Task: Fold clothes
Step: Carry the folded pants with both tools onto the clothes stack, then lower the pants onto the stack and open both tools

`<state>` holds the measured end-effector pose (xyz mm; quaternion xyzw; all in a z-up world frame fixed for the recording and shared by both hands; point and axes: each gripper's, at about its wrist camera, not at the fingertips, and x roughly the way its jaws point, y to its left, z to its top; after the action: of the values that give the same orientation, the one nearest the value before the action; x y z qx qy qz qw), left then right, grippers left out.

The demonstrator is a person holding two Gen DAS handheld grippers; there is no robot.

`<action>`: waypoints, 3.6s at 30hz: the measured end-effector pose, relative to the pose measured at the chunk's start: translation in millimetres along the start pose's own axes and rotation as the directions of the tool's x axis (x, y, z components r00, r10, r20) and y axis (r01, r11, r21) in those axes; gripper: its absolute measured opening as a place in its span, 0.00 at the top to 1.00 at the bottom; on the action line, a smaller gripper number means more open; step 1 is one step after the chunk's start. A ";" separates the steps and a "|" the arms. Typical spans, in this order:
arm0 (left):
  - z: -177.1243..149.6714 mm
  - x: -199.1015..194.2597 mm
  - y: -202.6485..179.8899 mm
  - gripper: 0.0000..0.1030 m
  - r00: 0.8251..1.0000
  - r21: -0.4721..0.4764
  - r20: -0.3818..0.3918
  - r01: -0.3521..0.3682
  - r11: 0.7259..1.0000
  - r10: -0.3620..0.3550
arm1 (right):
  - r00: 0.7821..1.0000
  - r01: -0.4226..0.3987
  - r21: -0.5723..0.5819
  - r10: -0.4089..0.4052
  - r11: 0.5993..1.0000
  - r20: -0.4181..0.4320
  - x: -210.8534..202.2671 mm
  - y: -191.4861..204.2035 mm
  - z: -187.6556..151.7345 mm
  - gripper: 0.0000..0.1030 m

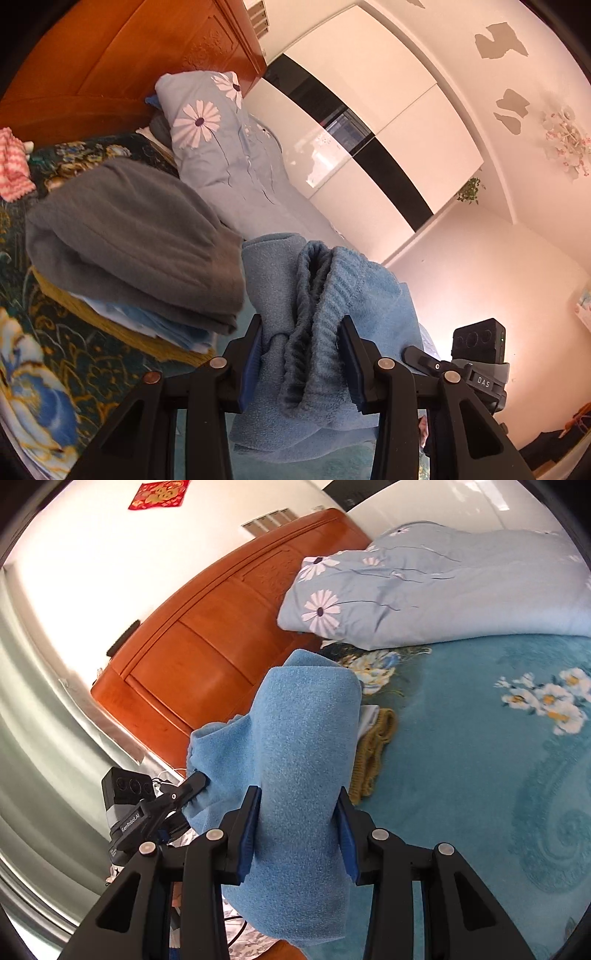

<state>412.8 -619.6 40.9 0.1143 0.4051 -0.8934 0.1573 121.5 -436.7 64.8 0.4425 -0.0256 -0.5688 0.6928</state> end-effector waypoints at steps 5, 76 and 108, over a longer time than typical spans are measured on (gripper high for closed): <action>64.0 -19.6 31.5 0.60 0.999 0.030 0.038 -0.031 0.999 0.030 | 0.997 -0.070 -0.065 0.068 0.995 -0.026 58.1 28.4 41.0 0.61; 146.0 43.8 119.5 0.34 0.981 -0.016 -0.096 -0.171 0.985 0.169 | 0.964 0.167 -0.227 -0.208 0.959 -0.167 247.6 38.1 129.3 0.56; 29.1 -13.6 38.6 0.27 0.955 0.150 0.017 -0.296 0.943 0.297 | 0.974 0.185 -0.450 -0.223 0.874 -0.033 153.7 73.1 26.7 0.47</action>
<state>437.6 -663.1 37.7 0.1883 0.3149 -0.8873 0.2795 217.2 -579.7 56.1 0.2967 0.1807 -0.6105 0.7118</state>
